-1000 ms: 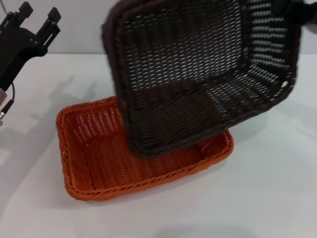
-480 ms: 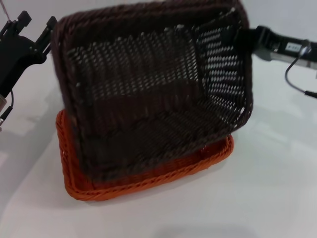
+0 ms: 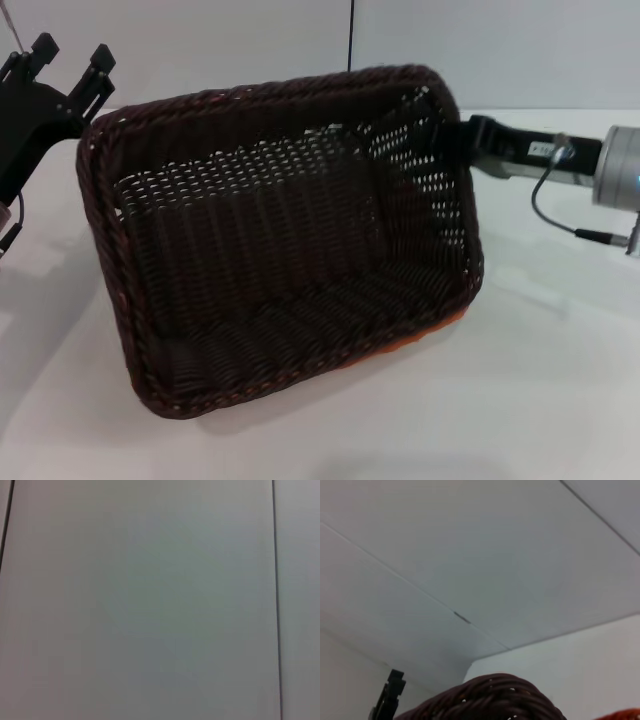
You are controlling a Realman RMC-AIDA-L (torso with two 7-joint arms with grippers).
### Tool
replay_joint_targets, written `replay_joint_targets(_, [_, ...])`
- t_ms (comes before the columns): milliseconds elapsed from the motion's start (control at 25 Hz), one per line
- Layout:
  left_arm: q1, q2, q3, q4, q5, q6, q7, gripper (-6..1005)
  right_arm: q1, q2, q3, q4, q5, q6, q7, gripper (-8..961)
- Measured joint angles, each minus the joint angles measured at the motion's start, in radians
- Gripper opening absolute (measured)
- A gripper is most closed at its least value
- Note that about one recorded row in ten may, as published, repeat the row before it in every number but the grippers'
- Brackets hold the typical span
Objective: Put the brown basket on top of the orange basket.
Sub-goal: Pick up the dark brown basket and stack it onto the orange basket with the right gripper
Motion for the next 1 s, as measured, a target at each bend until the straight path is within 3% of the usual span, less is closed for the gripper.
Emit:
replay_joint_targets(360, [0.000,0.001,-0.032,-0.025,0.001,0.000,0.025,710,-0.041,-0.004,-0.028,-0.023,-0.056,0.003,0.068,158])
replay_joint_targets(1000, [-0.023,0.000,-0.045,-0.032,0.000,-0.001,0.021,711,-0.138,-0.009,-0.014,-0.332,-0.340,-0.077,0.281,151])
